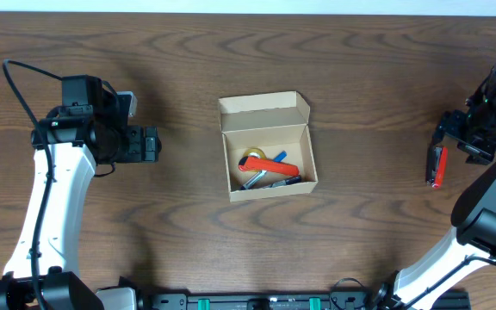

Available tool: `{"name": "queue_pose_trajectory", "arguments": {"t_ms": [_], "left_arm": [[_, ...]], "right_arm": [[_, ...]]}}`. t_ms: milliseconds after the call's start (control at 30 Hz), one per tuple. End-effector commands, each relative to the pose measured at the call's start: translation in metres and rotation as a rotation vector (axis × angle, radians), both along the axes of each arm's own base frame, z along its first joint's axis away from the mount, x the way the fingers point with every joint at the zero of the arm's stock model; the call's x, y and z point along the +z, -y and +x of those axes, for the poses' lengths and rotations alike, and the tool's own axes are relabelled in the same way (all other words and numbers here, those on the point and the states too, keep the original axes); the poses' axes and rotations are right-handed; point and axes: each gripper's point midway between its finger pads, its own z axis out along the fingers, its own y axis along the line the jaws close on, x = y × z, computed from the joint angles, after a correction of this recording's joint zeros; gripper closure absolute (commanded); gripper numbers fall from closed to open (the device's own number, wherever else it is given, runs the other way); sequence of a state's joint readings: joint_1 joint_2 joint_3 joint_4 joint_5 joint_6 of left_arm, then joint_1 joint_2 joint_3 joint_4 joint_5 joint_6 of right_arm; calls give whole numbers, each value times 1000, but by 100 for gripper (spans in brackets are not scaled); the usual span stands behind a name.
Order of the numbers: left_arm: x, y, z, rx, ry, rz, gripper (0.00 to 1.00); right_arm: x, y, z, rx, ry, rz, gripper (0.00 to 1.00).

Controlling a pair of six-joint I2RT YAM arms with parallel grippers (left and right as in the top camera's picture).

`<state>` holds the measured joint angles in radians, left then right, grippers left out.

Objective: Pack container
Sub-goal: 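Move the right gripper to the red stapler and grasp it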

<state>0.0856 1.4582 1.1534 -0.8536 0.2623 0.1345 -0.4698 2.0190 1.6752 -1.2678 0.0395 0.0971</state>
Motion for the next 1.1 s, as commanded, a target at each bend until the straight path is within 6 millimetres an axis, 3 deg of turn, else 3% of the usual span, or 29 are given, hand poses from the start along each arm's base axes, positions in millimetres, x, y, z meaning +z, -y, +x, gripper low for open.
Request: {"name": "queue_pose_trajectory", "arguments": {"t_ms": [0, 200, 500, 733, 967, 1067], "left_arm": [[5, 0, -1, -8, 17, 6, 5], [5, 0, -1, -7, 17, 6, 5], [5, 0, -1, -7, 16, 6, 4], [5, 0, -1, 1, 15, 4, 5], [5, 0, -1, 1, 16, 4, 4], [5, 0, -1, 1, 15, 4, 4]], "right_arm": [[-15, -5, 0, 59, -31, 36, 19], [-28, -7, -1, 96, -57, 62, 14], [-49, -6, 1, 103, -65, 66, 14], [-75, -11, -9, 114, -78, 75, 16], [-88, -15, -16, 116, -86, 79, 19], [-88, -14, -15, 116, -81, 77, 27]]}}
